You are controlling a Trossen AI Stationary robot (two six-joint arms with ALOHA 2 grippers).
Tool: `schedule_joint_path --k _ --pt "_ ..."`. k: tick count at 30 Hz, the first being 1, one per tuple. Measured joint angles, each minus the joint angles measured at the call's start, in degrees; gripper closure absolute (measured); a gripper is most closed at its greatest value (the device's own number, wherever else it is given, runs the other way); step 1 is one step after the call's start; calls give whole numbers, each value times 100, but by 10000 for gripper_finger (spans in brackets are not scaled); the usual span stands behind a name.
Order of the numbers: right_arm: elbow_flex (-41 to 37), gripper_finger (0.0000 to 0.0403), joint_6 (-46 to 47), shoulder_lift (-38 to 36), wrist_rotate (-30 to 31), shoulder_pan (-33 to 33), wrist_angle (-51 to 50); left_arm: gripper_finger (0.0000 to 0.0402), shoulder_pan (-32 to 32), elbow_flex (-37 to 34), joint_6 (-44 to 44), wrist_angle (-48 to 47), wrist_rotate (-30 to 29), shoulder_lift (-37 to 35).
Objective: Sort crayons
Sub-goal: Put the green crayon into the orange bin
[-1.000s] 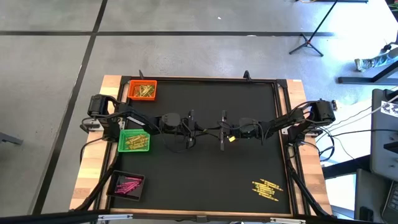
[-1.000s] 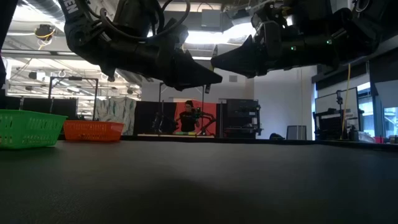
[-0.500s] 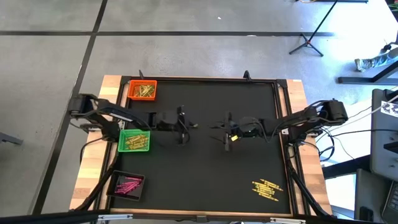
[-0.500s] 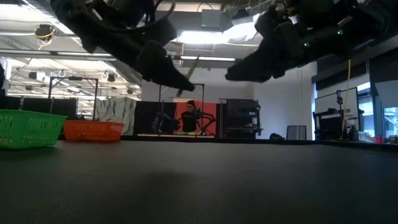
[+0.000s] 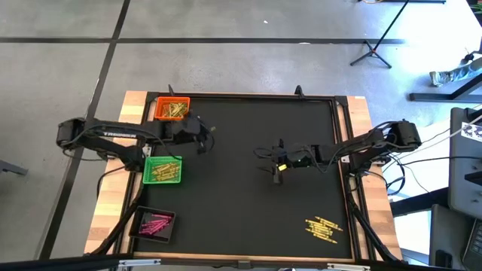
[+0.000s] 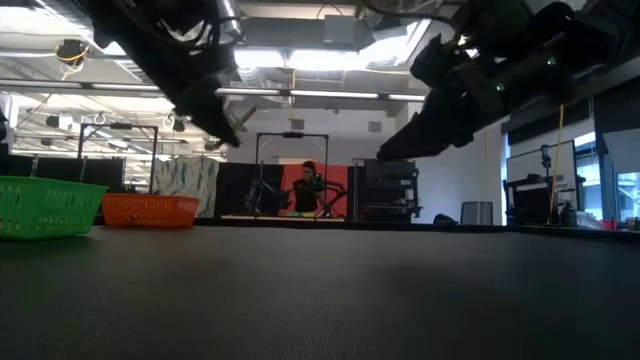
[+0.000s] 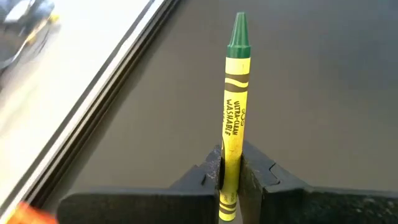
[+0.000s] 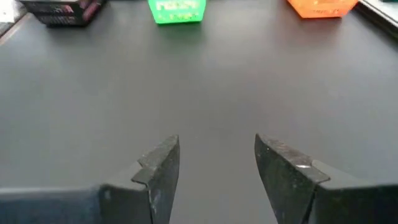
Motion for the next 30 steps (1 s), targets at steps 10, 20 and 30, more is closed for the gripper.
schedule_joint_path --k 10,20,30 --pt "-1 196 3 540 73 -5 175 389 1309 0 -311 -1177 -746 -164" --pt "-1 196 122 836 77 -7 202 389 3085 0 -202 -1198 -740 -95" --pt "-1 196 139 836 75 -4 206 389 3908 0 -31 -1169 -506 614"
